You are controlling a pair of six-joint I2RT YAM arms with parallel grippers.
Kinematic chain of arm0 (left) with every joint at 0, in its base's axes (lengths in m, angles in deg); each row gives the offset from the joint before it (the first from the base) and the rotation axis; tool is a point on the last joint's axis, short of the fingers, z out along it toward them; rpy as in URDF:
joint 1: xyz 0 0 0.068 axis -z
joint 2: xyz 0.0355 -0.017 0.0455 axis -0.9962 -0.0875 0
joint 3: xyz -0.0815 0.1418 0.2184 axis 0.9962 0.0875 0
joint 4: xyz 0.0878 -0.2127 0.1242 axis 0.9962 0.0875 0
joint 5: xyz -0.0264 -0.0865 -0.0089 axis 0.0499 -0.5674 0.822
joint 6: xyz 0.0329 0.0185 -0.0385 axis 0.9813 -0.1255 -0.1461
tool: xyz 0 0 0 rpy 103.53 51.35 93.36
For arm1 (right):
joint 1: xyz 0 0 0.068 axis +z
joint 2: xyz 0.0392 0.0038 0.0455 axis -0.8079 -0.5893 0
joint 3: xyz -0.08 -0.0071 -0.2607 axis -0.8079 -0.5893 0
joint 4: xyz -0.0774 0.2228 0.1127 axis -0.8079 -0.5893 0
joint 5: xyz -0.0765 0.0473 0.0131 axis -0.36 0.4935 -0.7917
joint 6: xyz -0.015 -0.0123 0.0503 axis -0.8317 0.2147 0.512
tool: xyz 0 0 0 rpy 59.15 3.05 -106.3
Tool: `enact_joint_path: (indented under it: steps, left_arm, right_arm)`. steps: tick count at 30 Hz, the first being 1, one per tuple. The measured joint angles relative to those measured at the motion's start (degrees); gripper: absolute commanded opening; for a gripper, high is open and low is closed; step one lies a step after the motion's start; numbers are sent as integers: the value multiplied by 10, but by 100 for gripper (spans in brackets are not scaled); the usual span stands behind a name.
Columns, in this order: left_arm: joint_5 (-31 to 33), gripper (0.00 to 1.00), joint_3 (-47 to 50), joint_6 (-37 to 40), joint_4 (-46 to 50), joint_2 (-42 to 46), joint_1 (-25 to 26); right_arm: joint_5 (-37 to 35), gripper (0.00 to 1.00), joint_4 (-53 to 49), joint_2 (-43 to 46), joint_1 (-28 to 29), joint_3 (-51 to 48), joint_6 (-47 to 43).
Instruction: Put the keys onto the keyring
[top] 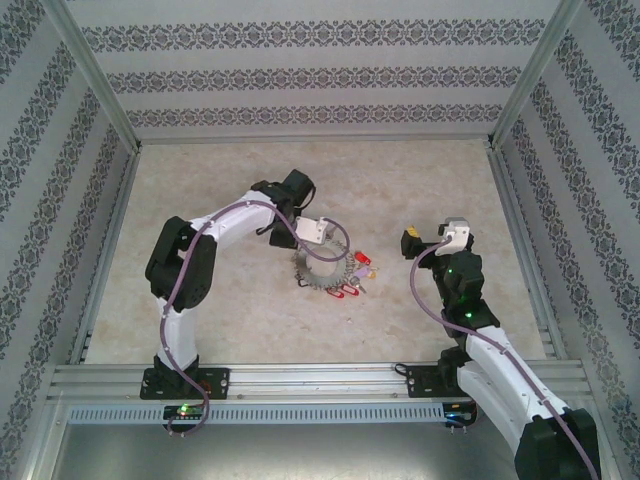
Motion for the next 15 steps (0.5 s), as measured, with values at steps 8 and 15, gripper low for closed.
enact_joint_path:
  steps: [8, 15]
  left_arm:
    - [-57, 100, 66, -88, -54, 2, -38]
    - [-95, 99, 116, -161, -117, 39, -56]
  right_arm:
    - [-26, 98, -7, 43, 0, -39, -30]
    - [-44, 98, -9, 59, 0, -59, -37]
